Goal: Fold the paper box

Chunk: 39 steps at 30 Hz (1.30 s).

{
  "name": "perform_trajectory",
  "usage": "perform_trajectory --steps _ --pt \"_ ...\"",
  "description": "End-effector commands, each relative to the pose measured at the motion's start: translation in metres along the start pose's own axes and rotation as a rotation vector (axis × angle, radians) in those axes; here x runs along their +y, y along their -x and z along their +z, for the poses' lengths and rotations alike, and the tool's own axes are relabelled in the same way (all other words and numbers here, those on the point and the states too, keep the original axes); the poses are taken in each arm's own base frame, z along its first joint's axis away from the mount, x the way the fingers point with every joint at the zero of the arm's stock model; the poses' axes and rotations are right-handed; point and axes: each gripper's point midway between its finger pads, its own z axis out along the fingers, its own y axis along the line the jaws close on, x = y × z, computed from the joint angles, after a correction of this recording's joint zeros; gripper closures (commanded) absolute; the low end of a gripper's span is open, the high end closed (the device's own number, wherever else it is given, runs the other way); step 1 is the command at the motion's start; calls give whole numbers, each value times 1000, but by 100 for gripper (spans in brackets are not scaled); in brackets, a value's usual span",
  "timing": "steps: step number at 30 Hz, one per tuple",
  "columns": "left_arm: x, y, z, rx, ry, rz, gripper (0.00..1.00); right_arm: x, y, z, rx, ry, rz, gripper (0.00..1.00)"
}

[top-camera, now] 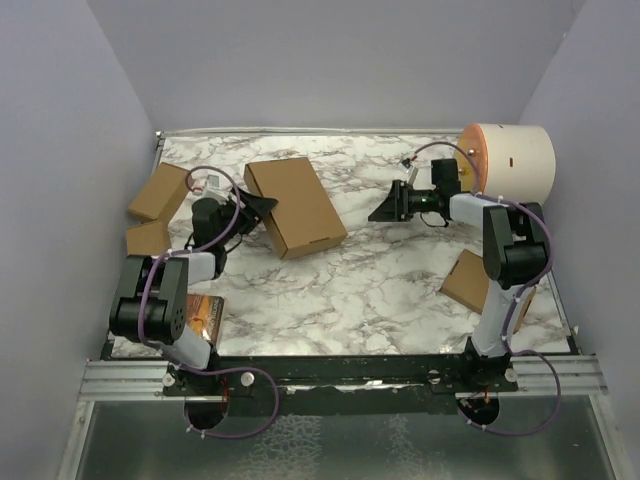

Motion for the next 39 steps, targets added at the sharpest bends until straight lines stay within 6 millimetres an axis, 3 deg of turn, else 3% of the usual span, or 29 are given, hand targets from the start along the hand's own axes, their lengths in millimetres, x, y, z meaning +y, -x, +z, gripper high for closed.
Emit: perform_trajectory --steps 1,5,11,16,26,32,34,37,39 --pt "0 33 -10 63 121 183 81 14 16 -12 -40 -19 -90 40" --pt "12 82 -25 70 320 350 83 19 18 -14 -45 -16 -104 40" --pt "-3 163 -31 56 554 656 85 21 19 -14 -47 -14 -106 40" --pt "-8 201 -27 95 718 804 87 24 21 -16 -52 -16 -115 40" --pt "-21 208 -7 166 1118 1227 91 23 20 -15 -51 -18 -112 40" --pt "-11 187 12 247 1182 1368 88 22 19 -15 -49 -18 -109 40" --pt "-1 176 18 282 1203 1401 76 21 19 -15 -49 -18 -107 40" --pt "11 163 26 321 1228 1439 46 22 19 -15 -49 -17 -110 40" --pt "14 156 31 338 1222 1448 34 22 19 -15 -48 -16 -109 40"
